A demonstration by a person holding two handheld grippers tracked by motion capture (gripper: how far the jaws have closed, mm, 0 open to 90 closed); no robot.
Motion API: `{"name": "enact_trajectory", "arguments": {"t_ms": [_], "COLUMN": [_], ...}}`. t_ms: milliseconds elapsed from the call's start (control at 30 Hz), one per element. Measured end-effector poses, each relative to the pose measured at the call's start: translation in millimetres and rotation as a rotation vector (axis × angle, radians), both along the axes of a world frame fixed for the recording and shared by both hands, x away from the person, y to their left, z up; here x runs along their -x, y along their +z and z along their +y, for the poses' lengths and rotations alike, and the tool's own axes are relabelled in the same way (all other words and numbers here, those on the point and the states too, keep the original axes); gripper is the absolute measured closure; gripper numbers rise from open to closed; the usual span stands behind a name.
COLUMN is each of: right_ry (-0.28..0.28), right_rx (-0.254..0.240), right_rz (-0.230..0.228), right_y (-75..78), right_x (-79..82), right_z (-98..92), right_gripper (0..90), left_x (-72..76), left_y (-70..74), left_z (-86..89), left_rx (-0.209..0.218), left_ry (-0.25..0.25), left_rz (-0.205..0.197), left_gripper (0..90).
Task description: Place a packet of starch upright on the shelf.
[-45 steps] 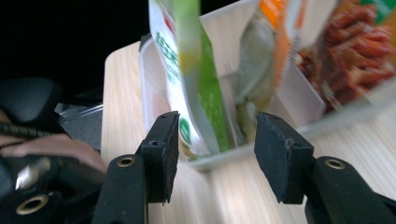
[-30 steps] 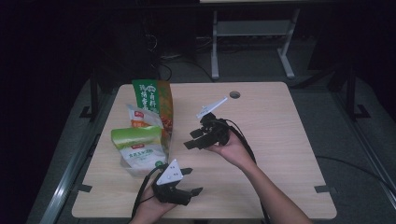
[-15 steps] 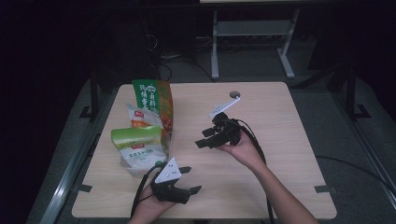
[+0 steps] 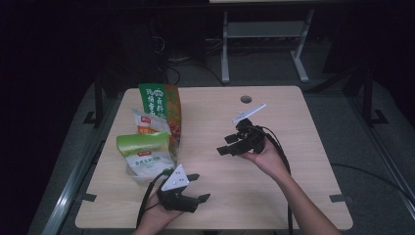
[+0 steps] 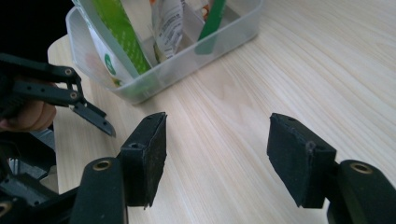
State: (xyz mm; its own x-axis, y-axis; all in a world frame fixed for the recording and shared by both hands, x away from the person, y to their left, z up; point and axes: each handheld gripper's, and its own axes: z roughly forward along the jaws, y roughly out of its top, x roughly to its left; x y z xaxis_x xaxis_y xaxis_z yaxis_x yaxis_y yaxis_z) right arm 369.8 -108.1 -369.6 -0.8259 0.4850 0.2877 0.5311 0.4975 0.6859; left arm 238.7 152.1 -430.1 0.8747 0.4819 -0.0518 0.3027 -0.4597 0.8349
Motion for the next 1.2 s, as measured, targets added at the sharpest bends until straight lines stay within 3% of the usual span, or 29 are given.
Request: {"name": "enact_trajectory", "arguments": {"t_ms": [433,500,1200], "right_ry": [-0.062,-0.071,-0.157], "right_rx": [-0.001,0.001,-0.007], "right_rz": [0.012,0.017,0.053], "right_y": [-10.2,-11.7,-34.6], "right_x": [8.3,10.1,29.8], "right_z": [-30.3,-34.2,-76.7], "right_gripper": [34.8,34.6,33.6], "left_x": [-0.7,-1.3,-2.5], "left_y": [0.5,1.0,1.0], "left_z": [0.7,1.8,3.5], "left_rx": [0.003,-0.013,0.002], "left_ry": [0.006,0.001,0.017], "left_rz": [-0.004,-0.007,-0.004], "left_gripper": [27.9,27.9,27.9]}}
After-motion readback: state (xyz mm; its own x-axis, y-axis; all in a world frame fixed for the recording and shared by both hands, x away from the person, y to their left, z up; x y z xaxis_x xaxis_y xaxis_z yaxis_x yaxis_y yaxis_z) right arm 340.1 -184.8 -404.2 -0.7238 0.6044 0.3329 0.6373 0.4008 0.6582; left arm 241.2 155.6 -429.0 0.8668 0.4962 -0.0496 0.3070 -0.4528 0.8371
